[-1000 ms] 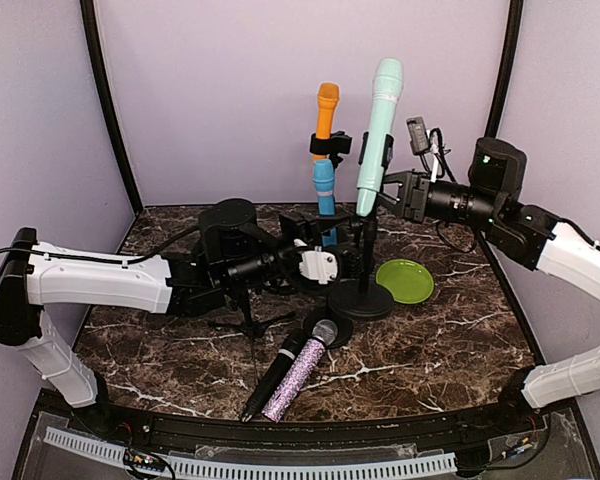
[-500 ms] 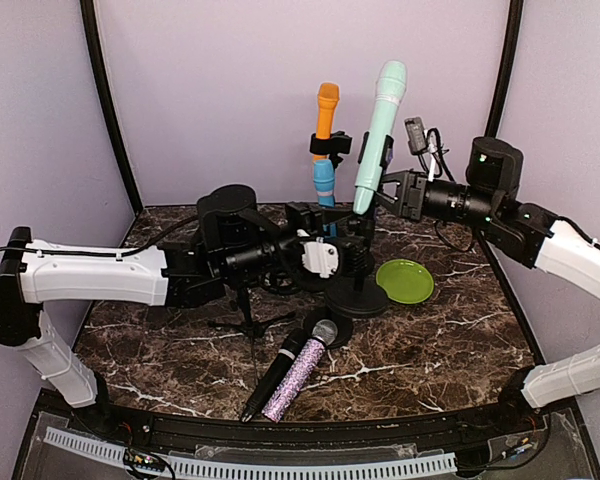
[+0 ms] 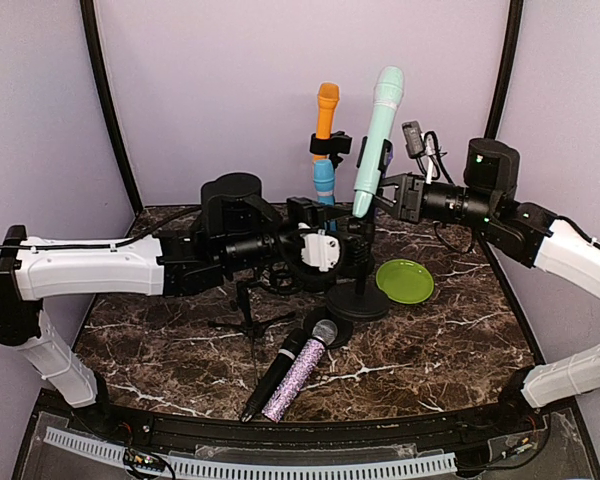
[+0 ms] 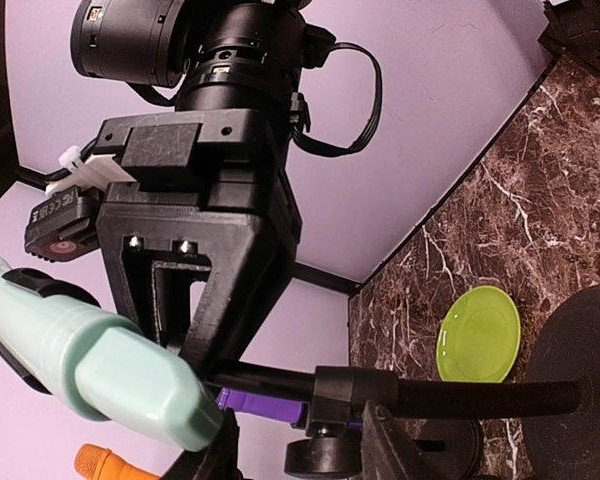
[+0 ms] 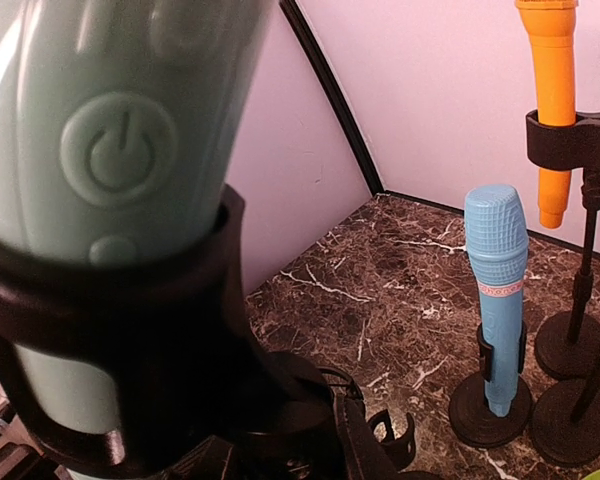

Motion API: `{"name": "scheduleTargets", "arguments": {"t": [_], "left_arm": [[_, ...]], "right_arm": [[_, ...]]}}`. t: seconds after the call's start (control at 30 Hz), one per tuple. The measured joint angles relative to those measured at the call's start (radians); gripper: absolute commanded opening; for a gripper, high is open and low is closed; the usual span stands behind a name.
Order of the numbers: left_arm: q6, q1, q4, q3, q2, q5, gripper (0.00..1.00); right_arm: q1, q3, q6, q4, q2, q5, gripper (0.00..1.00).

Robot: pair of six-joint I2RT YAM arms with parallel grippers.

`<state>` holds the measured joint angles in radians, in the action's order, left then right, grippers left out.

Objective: Remove the microphone from the stand
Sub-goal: Unscrew the knob on the microphone stand.

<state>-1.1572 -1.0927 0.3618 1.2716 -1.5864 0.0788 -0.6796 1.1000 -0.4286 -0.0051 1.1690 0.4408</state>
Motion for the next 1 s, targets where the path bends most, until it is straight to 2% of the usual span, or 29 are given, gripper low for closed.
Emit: {"name": "scheduleTargets", "arguments": {"t": [0.43,0.6,1.0], "left_arm": [[-0.002,0.030,-0.050,-0.009,-0.005,-0.001,0.50],[-0.023,0.031,-0.016,-0.031,-0.012,-0.023,0.45],[-0.063,0.044,0.033,-0.011,-0.066,-0.035,0.41]], "right_arm": [[0.000,0.001,-0.002,-0.005,-0.002,-0.028,0.00],[0.000,0.002,-0.005,-0.006,-0.002,-0.027,0.00],[0.001,0.002,-0.015,-0.019,-0.002,-0.026,0.00]]}}
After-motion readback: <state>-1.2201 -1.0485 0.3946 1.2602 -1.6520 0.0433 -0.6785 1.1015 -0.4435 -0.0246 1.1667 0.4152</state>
